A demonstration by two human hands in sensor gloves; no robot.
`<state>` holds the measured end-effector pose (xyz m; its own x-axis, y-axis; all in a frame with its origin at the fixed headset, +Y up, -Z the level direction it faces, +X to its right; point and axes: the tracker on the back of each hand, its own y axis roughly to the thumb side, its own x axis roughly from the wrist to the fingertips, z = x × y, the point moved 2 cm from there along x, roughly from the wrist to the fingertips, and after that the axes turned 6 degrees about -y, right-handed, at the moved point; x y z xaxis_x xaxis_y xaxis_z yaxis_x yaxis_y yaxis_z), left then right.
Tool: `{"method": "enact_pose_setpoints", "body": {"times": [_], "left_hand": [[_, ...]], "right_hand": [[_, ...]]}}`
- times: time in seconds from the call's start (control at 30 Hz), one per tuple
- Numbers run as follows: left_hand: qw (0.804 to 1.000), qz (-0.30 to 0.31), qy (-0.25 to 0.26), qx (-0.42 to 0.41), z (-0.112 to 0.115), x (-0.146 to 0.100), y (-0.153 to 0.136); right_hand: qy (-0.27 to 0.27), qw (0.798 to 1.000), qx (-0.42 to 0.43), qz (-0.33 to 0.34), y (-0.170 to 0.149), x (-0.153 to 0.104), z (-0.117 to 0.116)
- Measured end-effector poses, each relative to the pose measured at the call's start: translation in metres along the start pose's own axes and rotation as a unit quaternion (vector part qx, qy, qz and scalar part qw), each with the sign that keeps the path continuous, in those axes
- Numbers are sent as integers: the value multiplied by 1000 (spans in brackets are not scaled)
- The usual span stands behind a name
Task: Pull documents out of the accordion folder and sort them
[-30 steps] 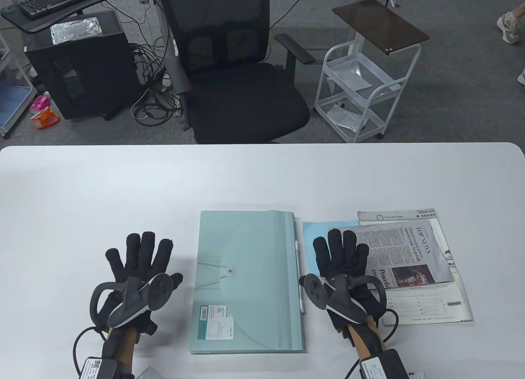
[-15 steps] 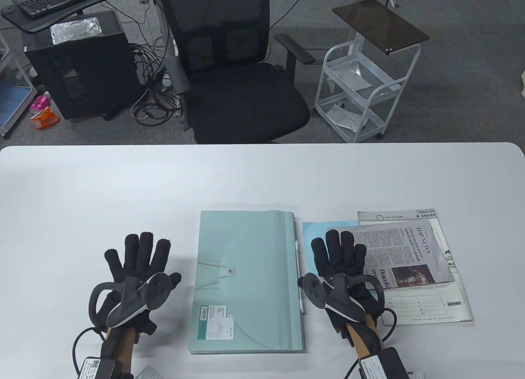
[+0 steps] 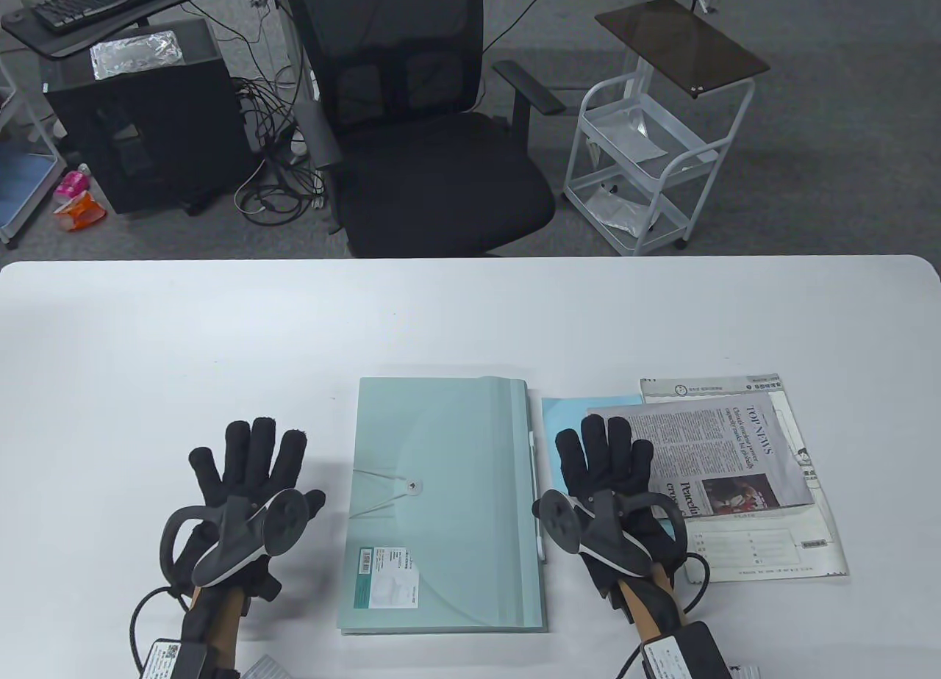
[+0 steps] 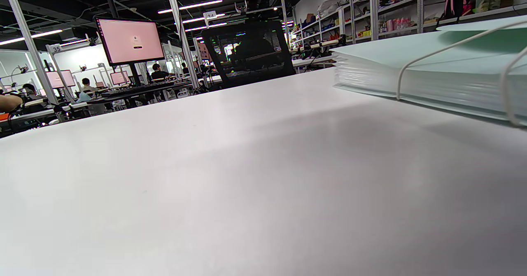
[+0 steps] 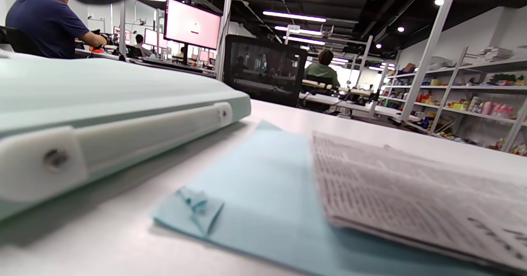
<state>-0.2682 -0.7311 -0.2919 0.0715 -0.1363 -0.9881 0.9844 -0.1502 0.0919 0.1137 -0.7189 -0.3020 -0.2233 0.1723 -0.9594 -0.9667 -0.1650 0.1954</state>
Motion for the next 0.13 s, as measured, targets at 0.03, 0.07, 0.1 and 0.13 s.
{"method": "enact_pose_setpoints", "body": {"times": [0.03, 0.07, 0.1, 0.13], "left_hand": [[1000, 0, 0, 1, 0, 0, 0], [1000, 0, 0, 1, 0, 0, 0], [1000, 0, 0, 1, 0, 0, 0], [1000, -1, -1, 3, 0, 0, 0]], "right_hand": [[0, 1000, -1, 0, 0, 0, 0], [1, 1000, -2, 0, 0, 0, 0], [2, 1000, -2, 1, 0, 0, 0], [2, 1000, -3, 1, 1, 0, 0]]}}
